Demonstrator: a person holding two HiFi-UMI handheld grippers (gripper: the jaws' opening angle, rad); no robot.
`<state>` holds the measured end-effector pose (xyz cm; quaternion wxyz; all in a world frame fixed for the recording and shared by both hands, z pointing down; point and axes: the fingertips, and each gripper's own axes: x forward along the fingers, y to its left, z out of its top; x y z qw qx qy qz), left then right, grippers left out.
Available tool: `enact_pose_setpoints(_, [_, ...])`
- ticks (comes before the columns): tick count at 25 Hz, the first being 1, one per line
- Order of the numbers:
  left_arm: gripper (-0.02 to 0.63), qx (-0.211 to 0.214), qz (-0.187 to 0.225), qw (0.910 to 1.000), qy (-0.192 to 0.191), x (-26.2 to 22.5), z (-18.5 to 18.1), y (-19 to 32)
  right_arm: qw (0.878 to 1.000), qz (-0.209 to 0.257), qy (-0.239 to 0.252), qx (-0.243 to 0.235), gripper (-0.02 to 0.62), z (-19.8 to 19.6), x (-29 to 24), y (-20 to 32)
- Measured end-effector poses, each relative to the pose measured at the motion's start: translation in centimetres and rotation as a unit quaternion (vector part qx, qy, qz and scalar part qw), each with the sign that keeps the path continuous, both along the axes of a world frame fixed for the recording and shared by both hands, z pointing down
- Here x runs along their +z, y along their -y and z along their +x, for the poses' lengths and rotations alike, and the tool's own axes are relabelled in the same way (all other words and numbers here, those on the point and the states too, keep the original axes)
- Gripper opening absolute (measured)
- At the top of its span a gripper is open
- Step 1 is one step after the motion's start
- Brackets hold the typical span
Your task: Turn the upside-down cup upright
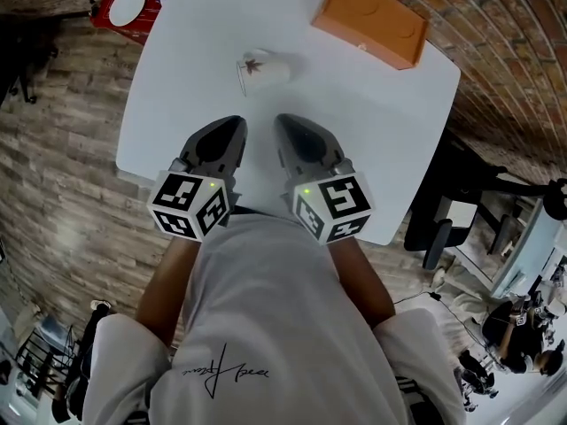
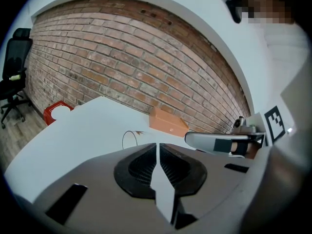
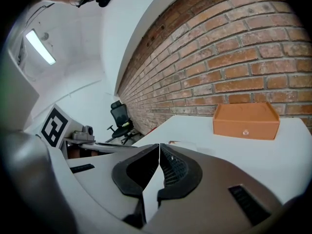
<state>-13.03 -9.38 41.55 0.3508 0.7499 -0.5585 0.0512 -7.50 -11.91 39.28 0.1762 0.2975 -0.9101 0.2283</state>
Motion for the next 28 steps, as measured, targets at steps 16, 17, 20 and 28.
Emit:
enact_pose_setpoints(16, [0.009,0.005,-0.025,0.9996,-0.009,2.5,-0.8,2.9,1.0,-0.028,-0.01,0.0,0.021,-0.9,2.3,1.7])
enact_pose_setpoints(17, [0.009,0.005,-0.027,0.9996,-0.01,2.6,-0.8,3.0,1.0,-0.029,-0.01,0.0,0.021,-0.9,2.3,1.8])
enact_pose_setpoints(20, [0.009,0.007,-0.033,0.9993,-0.018,2.9,-0.8,3.4,0.999,-0.033,-0.01,-0.004,0.021,-1.2,2.6,2.1])
enact_pose_setpoints(28, [0.011,0.009,-0.049,0.9983,-0.03,3.8,-1.2,4.3,0.999,-0.048,-0.01,-0.009,0.021,-1.9,3.5,2.6])
